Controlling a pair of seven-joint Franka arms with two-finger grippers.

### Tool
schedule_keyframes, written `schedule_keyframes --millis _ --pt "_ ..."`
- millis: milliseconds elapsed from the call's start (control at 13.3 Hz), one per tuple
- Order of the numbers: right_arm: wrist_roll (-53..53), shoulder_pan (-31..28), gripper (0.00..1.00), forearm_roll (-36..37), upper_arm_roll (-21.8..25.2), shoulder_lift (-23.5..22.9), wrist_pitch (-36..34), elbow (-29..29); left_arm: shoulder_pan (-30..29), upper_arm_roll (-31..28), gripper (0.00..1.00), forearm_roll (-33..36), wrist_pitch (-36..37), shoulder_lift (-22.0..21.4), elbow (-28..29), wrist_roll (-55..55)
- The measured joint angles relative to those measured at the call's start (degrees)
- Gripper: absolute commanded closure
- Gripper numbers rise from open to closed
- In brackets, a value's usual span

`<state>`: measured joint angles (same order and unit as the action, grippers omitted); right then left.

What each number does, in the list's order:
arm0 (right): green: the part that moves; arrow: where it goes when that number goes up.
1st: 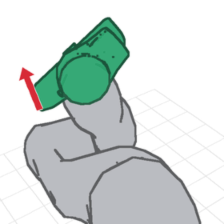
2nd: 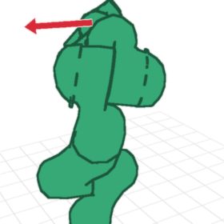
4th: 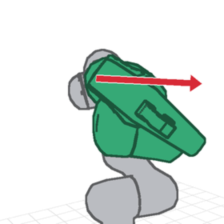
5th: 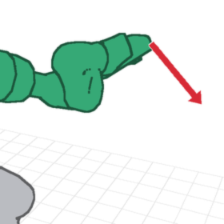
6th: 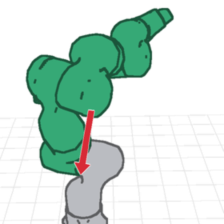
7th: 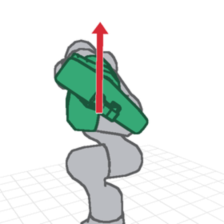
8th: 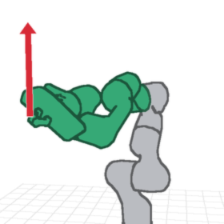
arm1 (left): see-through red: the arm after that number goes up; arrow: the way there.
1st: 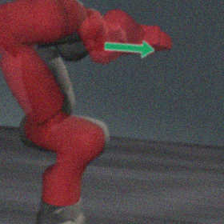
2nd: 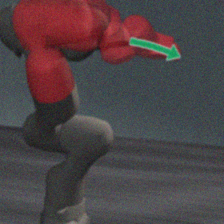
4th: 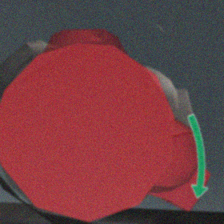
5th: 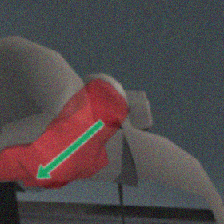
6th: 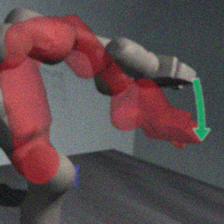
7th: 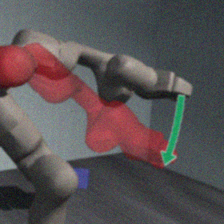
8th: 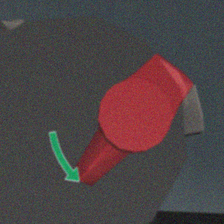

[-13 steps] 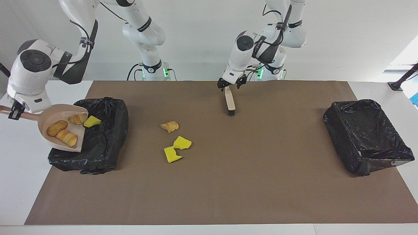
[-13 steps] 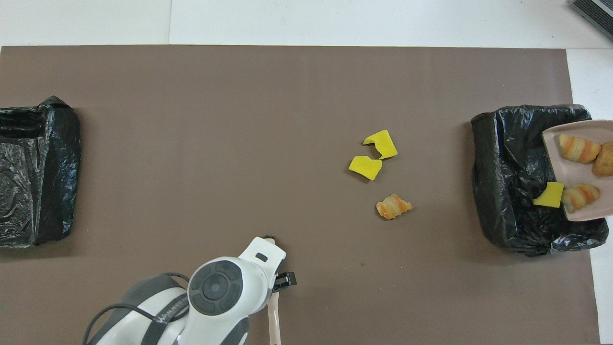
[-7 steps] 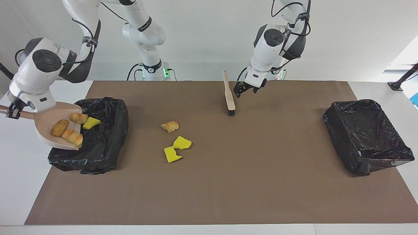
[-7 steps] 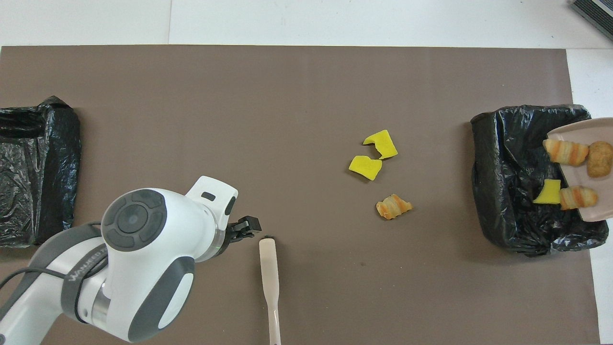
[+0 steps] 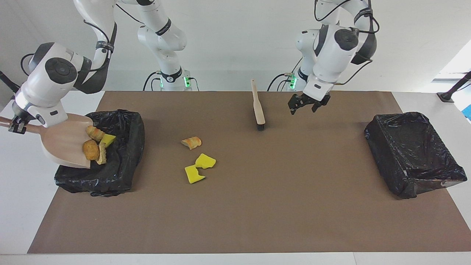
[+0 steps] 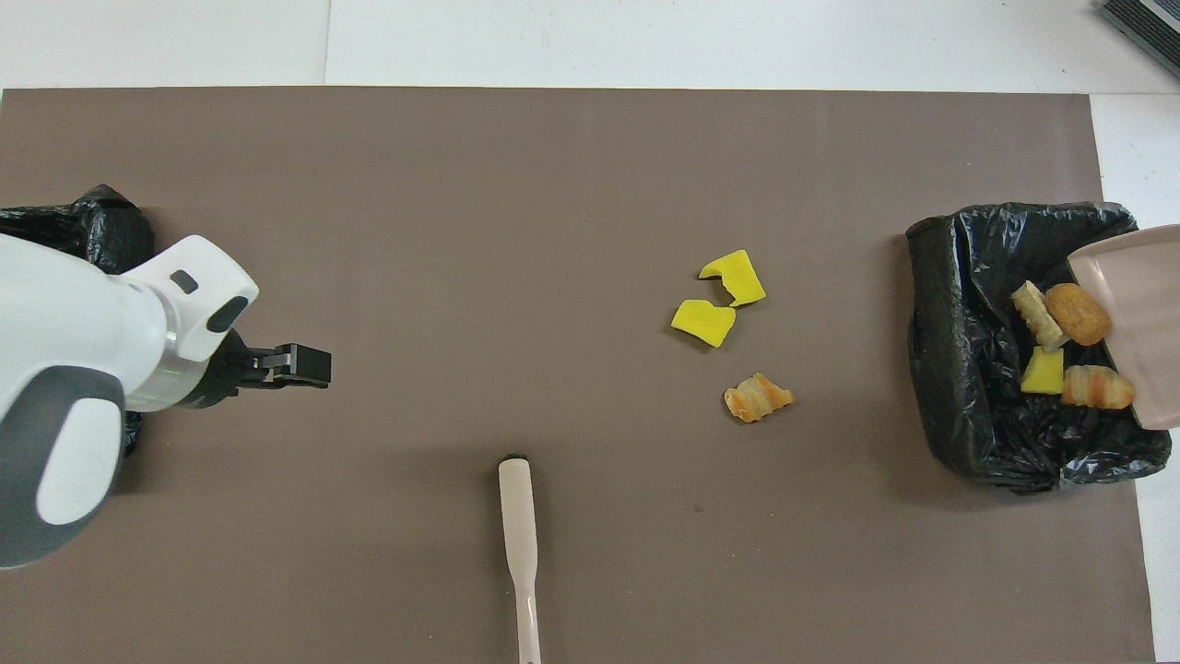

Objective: Sweep and dump trash in bin
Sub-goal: 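Tip the dustpan over the bin with the right gripper while the left gripper withdraws, then carry the empty dustpan back and set it on the table with the right gripper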

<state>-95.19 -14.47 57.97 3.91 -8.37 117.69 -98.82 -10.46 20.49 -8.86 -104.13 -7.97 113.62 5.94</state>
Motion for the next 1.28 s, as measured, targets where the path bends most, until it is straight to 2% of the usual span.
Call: schedule_keyframes --millis 301,526,677,903,1053,1128,1279 --pt "0.74 -0.82 1.0 -2.27 0.08 5.94 -2.21 0.36 -4.16 0.03 0.0 3.13 4.47 1.44 -5.72 -8.42" --pt "10.29 -0.14 1.0 -14.11 -0.65 8.55 -10.44 1.47 -4.42 0.04 0.0 4.15 12.28 3.98 -14.27 -8.69" --pt "23.55 3.76 1.0 -18.95 -1.48 8.52 -15.87 1.4 -5.7 0.02 0.0 4.17 14.65 5.13 -17.8 -8.69" --pt "48.44 13.25 1.0 -25.76 -2.25 8.29 -23.7 1.3 -6.55 0.02 0.0 4.17 14.97 5.52 -18.83 -8.69" --pt "63.31 17.65 1.0 -32.98 -2.46 7.53 -25.87 1.14 -6.15 0.16 0.0 4.17 14.96 5.53 -18.99 -8.69" --pt "70.16 19.56 1.0 -36.58 -2.47 6.73 -26.02 1.1 -4.75 -0.88 0.0 4.17 14.95 5.53 -19.06 -8.69" --pt "82.0 24.43 1.0 -41.79 -2.5 4.59 -26.01 1.29 1.49 -6.76 0.0 4.22 14.95 5.53 -19.21 -8.69"
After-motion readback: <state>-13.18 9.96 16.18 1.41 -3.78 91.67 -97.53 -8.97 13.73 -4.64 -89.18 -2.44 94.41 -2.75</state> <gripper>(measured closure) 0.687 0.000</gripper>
